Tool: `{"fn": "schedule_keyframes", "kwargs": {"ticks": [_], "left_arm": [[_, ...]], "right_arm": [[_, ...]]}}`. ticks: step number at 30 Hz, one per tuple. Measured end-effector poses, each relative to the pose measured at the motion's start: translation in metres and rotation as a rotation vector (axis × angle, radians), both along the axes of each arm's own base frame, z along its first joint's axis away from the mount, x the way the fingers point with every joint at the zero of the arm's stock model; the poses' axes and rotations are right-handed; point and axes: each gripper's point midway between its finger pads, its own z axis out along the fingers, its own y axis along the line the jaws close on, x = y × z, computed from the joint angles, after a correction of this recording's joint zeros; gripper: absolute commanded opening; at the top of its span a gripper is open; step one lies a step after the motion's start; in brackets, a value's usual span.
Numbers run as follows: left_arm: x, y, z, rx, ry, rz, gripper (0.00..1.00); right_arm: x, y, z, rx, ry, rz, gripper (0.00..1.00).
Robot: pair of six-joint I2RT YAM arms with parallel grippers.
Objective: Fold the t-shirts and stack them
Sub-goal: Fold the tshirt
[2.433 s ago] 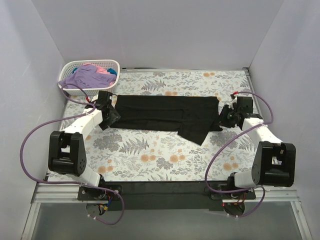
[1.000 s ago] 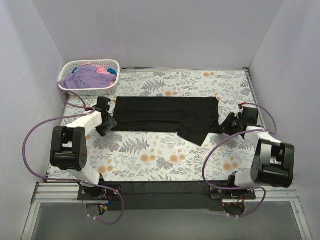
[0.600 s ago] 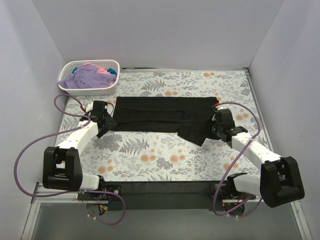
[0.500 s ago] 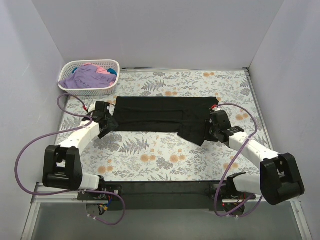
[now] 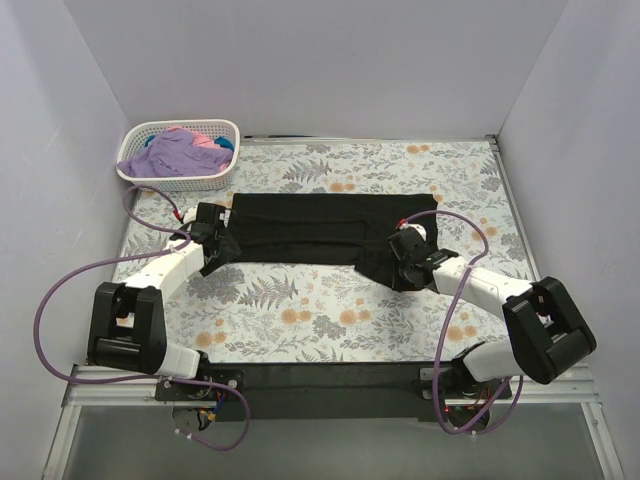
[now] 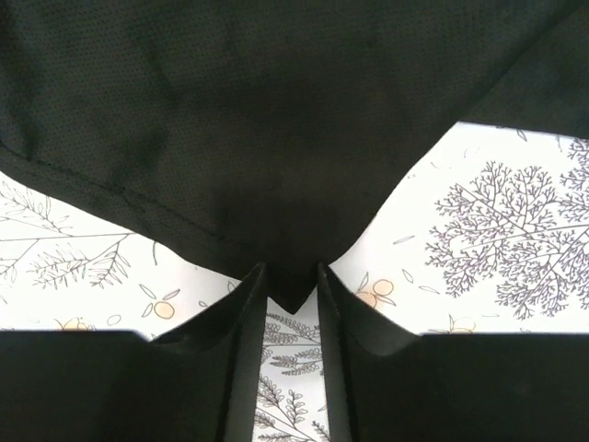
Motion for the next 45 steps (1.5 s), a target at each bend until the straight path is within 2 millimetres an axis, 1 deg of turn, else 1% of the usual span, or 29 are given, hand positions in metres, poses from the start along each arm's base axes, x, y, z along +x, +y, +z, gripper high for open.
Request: {"fn": "schedule_keyframes", "kwargs": {"ticks": [1,2,3,9,12,14,18,21,27,30,35,38,39,40,42,43,45], "left_arm": [[0.000,0.000,0.000,0.000,-0.001,0.000,0.61],[0.000,0.000,0.000,0.000,-0.002,-0.001,0.61],[0.000,0.000,0.000,0.001,-0.001,-0.001,0.61],[0.000,0.000,0.000,0.003,0.000,-0.003,0.61],[0.000,0.000,-0.001,0.005,0.005,-0.006,0.61],[0.000,0.001,-0.004,0.007,0.012,-0.006,0.61],[-0.001,0.001,-0.005,0.007,0.016,-0.006,0.61],[-0.001,0.001,-0.005,0.008,0.016,-0.007,0.61],[-0.002,0.001,-0.009,0.011,0.032,-0.009,0.61],[-0.002,0.001,-0.010,0.013,0.035,-0.011,0.61],[-0.003,0.001,-0.012,0.016,0.044,-0.013,0.61],[-0.003,0.001,-0.013,0.017,0.046,-0.015,0.61],[-0.003,0.001,-0.013,0.017,0.046,-0.015,0.61],[-0.003,0.001,-0.013,0.017,0.047,-0.015,0.61],[-0.003,0.001,-0.013,0.017,0.048,-0.015,0.61],[-0.003,0.001,-0.013,0.017,0.048,-0.015,0.61],[-0.003,0.001,-0.013,0.016,0.047,-0.015,0.61]], "right_arm": [[0.001,0.001,0.000,-0.002,0.001,-0.001,0.10],[0.003,0.003,0.000,0.001,0.002,-0.001,0.03],[0.005,0.005,0.000,0.002,0.003,0.002,0.01],[0.011,0.003,0.004,-0.050,0.017,0.017,0.01],[0.026,0.004,0.015,-0.077,0.007,0.029,0.01],[0.044,0.006,0.028,-0.076,-0.020,0.029,0.01],[0.091,0.007,0.055,-0.058,-0.090,0.009,0.01],[0.122,0.007,0.067,-0.044,-0.117,0.002,0.01],[0.173,0.007,0.068,-0.014,-0.121,0.002,0.01],[0.192,0.008,0.066,0.006,-0.119,0.001,0.01],[0.214,0.006,0.062,0.045,-0.112,-0.009,0.01],[0.223,0.006,0.060,0.074,-0.106,-0.019,0.01],[0.225,0.007,0.059,0.087,-0.103,-0.022,0.02],[0.228,0.007,0.057,0.097,-0.099,-0.025,0.11],[0.230,0.007,0.052,0.122,-0.083,-0.032,0.19],[0.230,0.007,0.049,0.135,-0.073,-0.035,0.27],[0.229,0.009,0.047,0.156,-0.059,-0.034,0.34]]}}
